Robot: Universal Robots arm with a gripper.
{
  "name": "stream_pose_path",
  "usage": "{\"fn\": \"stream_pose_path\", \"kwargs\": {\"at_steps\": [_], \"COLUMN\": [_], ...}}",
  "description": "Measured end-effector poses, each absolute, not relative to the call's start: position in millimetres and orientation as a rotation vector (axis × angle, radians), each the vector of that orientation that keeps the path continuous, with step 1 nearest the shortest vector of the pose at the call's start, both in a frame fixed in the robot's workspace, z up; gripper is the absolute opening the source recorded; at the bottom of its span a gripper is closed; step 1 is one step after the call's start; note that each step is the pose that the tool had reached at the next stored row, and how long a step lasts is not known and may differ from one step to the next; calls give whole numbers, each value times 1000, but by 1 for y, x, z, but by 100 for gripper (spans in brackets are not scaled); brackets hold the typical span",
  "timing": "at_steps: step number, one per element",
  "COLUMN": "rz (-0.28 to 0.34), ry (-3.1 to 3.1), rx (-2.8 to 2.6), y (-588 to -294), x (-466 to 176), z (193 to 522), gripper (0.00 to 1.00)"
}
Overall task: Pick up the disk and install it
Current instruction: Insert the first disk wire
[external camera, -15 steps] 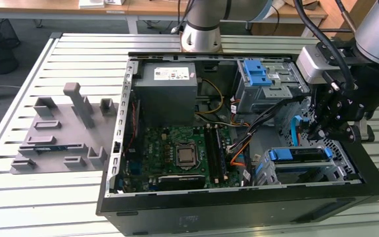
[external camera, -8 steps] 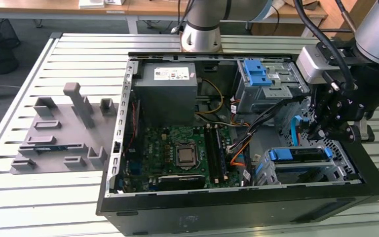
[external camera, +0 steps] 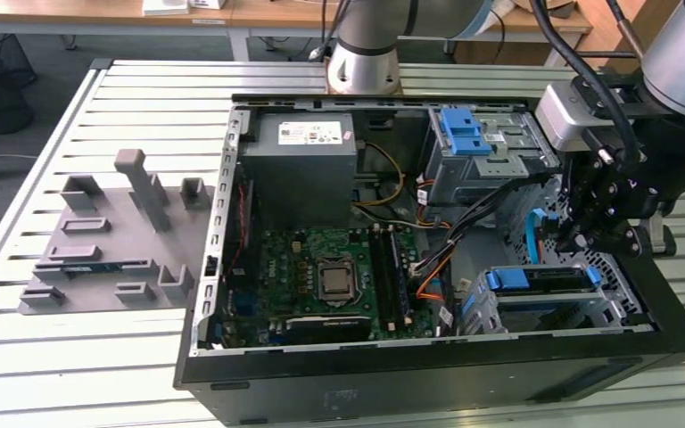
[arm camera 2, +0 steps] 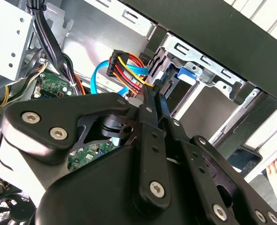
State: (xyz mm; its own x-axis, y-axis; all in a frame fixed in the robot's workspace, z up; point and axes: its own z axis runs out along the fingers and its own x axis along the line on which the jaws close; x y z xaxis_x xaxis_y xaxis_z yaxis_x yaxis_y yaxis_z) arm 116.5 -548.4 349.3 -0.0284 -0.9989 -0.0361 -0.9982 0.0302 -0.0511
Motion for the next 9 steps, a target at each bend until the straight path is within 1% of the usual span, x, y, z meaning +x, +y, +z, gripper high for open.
{"fn": "stream_pose_path", "kwargs": {"at_steps": [6,7,8,9], "rz": [-18,-18,-18,-18], "ry": [2210,2210,2210,2210], "rx": [-2146,-2146,-2146,-2146], "y": [-548,-548,-548,-548], "x": [117,117,117,117], "z": [349,349,349,349], "gripper": [16,17,23,23]}}
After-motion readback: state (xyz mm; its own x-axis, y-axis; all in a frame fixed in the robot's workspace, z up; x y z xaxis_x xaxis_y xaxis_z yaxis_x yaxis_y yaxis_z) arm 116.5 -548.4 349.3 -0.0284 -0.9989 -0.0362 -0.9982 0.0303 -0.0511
